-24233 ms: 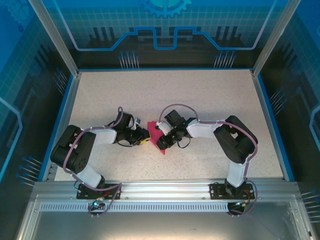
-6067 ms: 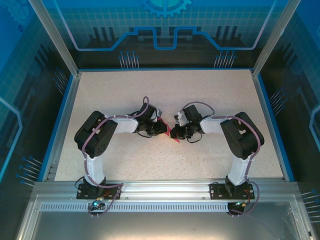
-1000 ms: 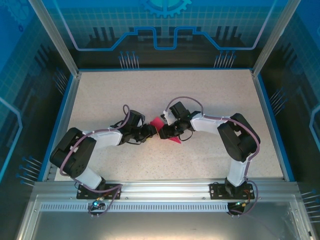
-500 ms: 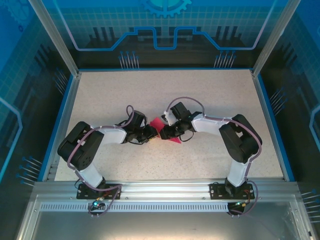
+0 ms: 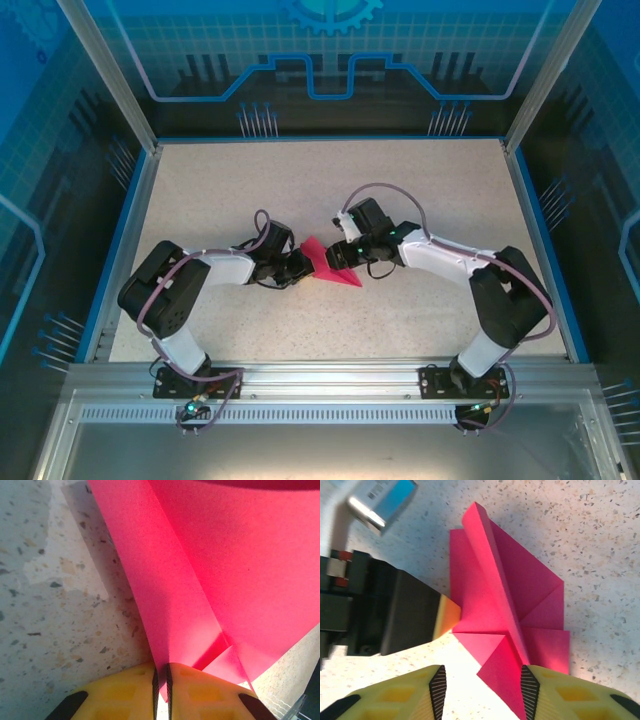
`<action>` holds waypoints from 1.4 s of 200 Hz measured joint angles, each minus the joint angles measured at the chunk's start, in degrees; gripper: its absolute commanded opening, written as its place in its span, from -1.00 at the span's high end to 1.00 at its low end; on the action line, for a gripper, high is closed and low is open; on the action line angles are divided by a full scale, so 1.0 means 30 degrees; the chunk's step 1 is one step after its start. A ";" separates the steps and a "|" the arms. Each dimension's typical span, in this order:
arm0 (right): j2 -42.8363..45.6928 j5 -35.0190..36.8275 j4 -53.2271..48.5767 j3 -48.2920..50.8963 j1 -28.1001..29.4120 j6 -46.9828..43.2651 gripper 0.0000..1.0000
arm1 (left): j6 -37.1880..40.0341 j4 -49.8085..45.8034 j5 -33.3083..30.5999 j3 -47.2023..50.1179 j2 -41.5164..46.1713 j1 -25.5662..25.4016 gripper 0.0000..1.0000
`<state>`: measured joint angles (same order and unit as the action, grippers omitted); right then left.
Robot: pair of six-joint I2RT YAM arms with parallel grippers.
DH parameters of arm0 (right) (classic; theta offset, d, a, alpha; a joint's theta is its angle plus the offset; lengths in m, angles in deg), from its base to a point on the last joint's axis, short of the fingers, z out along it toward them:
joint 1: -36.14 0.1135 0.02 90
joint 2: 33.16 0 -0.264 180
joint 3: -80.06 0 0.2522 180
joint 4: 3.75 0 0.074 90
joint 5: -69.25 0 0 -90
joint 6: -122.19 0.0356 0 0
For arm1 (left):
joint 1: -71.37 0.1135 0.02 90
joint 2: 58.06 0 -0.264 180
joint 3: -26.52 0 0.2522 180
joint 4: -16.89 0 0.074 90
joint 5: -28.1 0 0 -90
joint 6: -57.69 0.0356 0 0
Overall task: Fold a paper plane with a square sheet of paper (pick it up from the middle)
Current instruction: Turn over the paper plane at the center of the table.
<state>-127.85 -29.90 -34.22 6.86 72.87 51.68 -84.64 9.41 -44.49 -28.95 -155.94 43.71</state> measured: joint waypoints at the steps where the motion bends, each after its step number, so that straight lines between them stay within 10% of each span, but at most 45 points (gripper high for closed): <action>1: -0.0036 0.0022 -0.0022 -0.0015 0.0000 -0.0022 -0.02 | 0.0000 0.0000 0.0000 0.0000 0.0000 0.0000 0.74; 57: -0.2186 0.0787 -0.1056 -0.1260 0.0597 -0.2237 -0.34 | 0.0124 -0.0277 -0.0058 -0.0087 -0.0007 0.0000 0.76; 199: -0.3679 0.3067 -0.2280 -0.2331 0.2055 -0.3424 0.77 | 0.0743 -0.2382 -0.1282 -0.0335 0.1501 0.0058 0.53; 280: -0.1596 0.8167 -0.3373 -0.2331 0.3555 -0.0685 0.84 | 0.1056 -0.4393 -0.3512 0.0066 0.6033 0.0743 0.34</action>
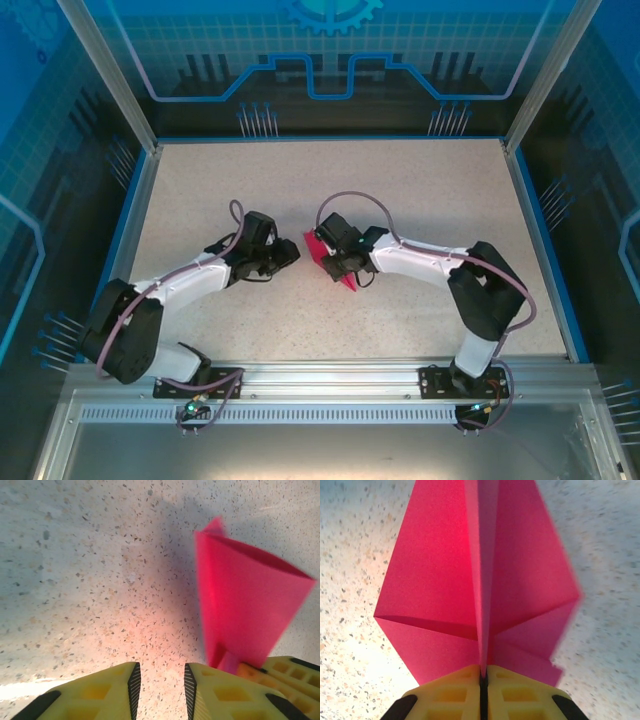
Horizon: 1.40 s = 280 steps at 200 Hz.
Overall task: Fold a paper plane with a square sheet of paper (pick it up from the middle)
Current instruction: Turn over the paper plane at the center of the table, then move a paper plane to the center of the table.
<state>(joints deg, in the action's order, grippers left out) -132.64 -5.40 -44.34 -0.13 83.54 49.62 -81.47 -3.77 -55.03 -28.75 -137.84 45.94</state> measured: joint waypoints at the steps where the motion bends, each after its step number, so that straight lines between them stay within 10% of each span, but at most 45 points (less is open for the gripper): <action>1: 0.0022 0.0044 -0.0015 0.0000 0.0015 0.0029 0.84 | 0.0000 -0.0015 -0.0007 0.0015 0.0022 0.0000 0.34; 131: -0.1902 0.0765 -0.0714 -0.0437 0.0976 0.4401 0.27 | -0.0007 -0.0058 -0.0138 0.0430 0.1166 0.0000 0.07; 280: 0.4233 -0.2433 0.2616 0.5581 -0.2251 0.5632 -0.46 | 0.0357 0.1647 0.2120 -0.0372 -0.2302 -0.2259 0.05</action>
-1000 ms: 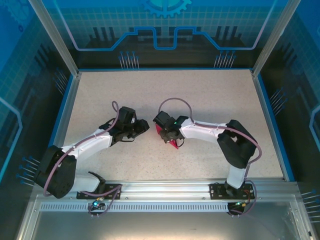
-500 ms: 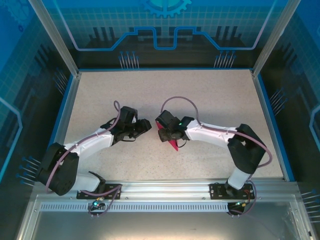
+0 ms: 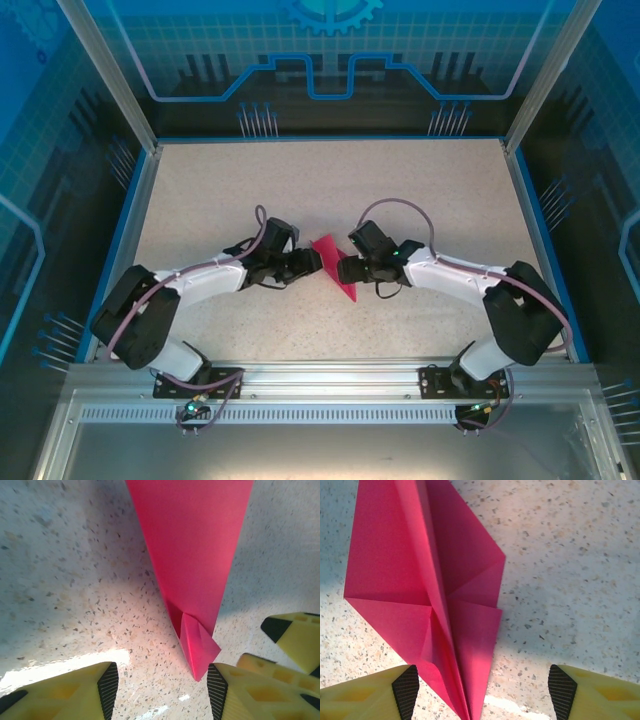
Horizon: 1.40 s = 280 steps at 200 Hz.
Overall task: Fold a paper plane with a square sheet of paper (pick it up from the middle)
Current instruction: Move a paper plane to the center of the table.
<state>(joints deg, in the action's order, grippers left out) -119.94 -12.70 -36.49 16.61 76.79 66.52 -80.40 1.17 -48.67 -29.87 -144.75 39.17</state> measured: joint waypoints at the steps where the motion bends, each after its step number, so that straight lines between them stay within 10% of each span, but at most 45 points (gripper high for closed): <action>1: 0.0022 -0.0022 0.0029 0.0029 -0.0029 0.0022 -0.46 | 0.0007 0.0007 0.0015 0.0000 -0.0036 -0.0007 0.06; 88: 0.0270 -0.2565 0.1523 0.1239 -0.1406 0.0226 -0.45 | -0.0015 -0.0255 -0.0554 -0.0612 -0.1938 -0.0168 0.54; 197: -0.0707 -0.3701 0.1705 0.0954 -0.1443 -0.0073 -0.47 | -0.0466 0.0539 -0.0816 -0.0554 -0.0066 -0.0168 0.09; 280: -0.0707 -0.3322 0.1625 0.0772 -0.1443 -0.0372 -0.41 | -0.0342 -0.0146 -0.0838 -0.1588 -0.2608 -0.0168 0.52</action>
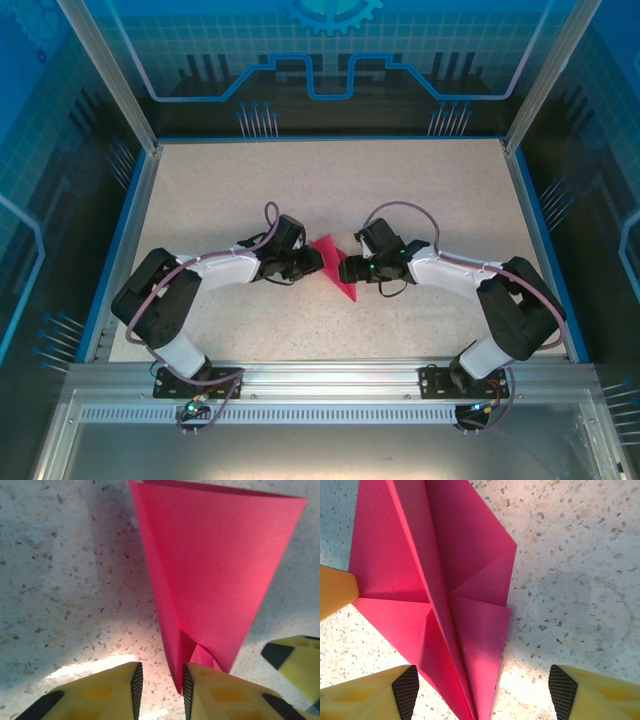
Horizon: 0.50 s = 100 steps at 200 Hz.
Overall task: Fold a paper plane with a square sheet of paper (pick it up from the middle)
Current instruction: Move a paper plane to the center of the table.
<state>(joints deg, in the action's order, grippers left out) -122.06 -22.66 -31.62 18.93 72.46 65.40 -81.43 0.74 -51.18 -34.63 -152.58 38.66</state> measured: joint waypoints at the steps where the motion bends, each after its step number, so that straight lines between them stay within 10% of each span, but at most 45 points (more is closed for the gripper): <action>1: 0.0000 0.0022 0.0000 0.0000 0.0000 -0.0007 -0.40 | -0.0015 -0.0022 -0.0007 -0.0015 -0.0036 0.0000 0.53; 100: -0.0488 0.0452 -0.0539 -0.0437 0.0277 -0.1508 -0.27 | 0.0022 -0.0721 -0.0255 -0.0051 -0.0823 0.0000 0.84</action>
<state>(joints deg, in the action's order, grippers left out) -123.52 -21.31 -33.24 17.62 73.29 60.88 -81.36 -1.43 -51.95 -34.79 -155.05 38.66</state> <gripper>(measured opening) 0.653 0.092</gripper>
